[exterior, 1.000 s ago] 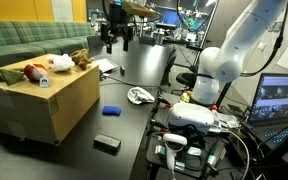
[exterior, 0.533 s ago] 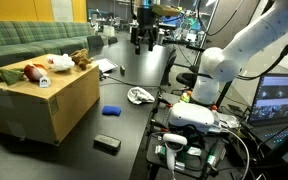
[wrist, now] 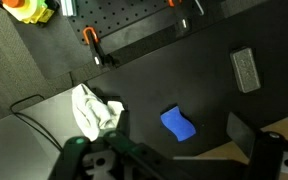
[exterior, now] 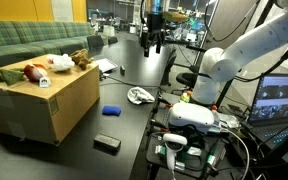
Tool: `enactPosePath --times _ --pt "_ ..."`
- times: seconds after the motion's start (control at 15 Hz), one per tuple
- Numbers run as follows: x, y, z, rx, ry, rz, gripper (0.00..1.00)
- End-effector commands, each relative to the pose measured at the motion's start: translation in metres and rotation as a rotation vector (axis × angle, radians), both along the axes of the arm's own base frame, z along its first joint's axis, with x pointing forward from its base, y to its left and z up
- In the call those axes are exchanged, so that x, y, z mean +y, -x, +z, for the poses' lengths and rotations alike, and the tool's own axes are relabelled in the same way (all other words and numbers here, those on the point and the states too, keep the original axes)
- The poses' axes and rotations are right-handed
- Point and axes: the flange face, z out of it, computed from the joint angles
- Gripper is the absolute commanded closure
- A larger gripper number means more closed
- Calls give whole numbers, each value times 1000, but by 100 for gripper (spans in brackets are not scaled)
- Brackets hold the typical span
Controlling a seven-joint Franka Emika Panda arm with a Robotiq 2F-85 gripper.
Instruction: Swap the things on the box with the things on the table
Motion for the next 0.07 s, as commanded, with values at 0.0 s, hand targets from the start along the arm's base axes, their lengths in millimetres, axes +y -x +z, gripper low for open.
enactPosePath --times 0.0 --pt "-4 0 -2 -2 0 -4 0"
